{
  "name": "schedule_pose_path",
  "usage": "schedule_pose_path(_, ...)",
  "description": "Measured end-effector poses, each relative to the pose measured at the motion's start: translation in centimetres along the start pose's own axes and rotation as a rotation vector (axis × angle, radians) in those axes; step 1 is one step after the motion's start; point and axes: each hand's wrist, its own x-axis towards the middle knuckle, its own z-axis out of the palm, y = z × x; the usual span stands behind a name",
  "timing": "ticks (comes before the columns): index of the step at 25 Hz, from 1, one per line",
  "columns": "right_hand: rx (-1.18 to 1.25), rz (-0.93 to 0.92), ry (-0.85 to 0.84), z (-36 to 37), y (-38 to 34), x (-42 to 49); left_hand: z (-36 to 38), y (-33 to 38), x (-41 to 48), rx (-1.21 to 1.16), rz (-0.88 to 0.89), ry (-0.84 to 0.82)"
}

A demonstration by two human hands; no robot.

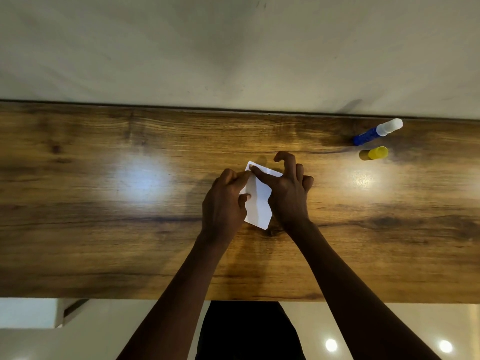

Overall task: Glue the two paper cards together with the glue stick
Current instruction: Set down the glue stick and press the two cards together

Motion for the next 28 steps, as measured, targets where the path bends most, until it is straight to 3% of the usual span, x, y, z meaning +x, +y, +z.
schedule_pose_path(11,-0.104,0.218,0.045,-1.5,1.3,-2.3,0.6,0.1,-0.3,0.163,-0.023,-0.025)
schedule_pose_path(28,-0.203,0.099,-0.007,-1.2,-0.8,-11.2,0.3,1.0,-0.1,0.154,-0.113,-0.105)
